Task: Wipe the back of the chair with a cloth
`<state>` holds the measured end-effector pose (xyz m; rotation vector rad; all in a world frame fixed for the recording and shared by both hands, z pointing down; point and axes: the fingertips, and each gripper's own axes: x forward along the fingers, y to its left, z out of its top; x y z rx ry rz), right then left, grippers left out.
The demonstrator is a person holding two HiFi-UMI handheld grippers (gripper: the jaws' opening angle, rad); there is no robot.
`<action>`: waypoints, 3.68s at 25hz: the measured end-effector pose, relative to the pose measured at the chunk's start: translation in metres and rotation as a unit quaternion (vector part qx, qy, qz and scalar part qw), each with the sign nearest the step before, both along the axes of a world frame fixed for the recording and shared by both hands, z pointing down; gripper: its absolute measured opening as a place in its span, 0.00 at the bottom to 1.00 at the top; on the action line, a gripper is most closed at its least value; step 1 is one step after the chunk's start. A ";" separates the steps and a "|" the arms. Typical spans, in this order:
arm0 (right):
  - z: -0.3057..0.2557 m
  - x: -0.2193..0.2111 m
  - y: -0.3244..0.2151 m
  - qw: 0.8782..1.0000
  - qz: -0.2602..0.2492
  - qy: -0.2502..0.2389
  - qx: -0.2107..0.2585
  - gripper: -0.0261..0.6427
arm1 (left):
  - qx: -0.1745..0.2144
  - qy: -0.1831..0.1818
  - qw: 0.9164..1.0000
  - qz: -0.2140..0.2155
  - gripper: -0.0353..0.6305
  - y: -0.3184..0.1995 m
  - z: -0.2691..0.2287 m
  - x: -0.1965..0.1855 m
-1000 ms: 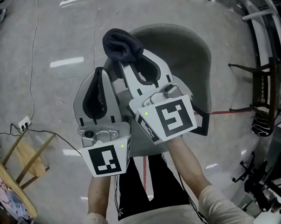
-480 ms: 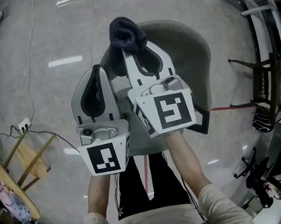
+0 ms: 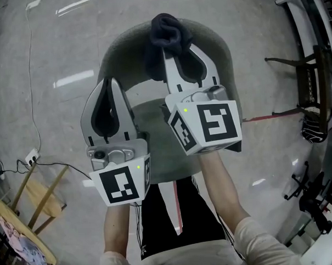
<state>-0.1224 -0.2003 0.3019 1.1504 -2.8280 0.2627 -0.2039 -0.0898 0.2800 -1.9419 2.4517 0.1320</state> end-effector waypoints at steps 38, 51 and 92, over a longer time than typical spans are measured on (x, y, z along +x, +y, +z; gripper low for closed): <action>-0.004 0.118 -0.009 0.995 0.093 0.023 0.039 0.13 | -0.028 0.015 0.999 0.032 0.08 -0.030 0.031 0.055; 0.025 -0.024 0.083 0.991 -0.129 -0.023 -0.024 0.13 | -0.032 0.016 0.997 -0.070 0.07 0.044 0.040 -0.006; 0.079 0.080 -0.010 0.996 0.074 0.018 -0.048 0.13 | -0.062 0.031 0.998 -0.010 0.08 0.005 0.076 0.035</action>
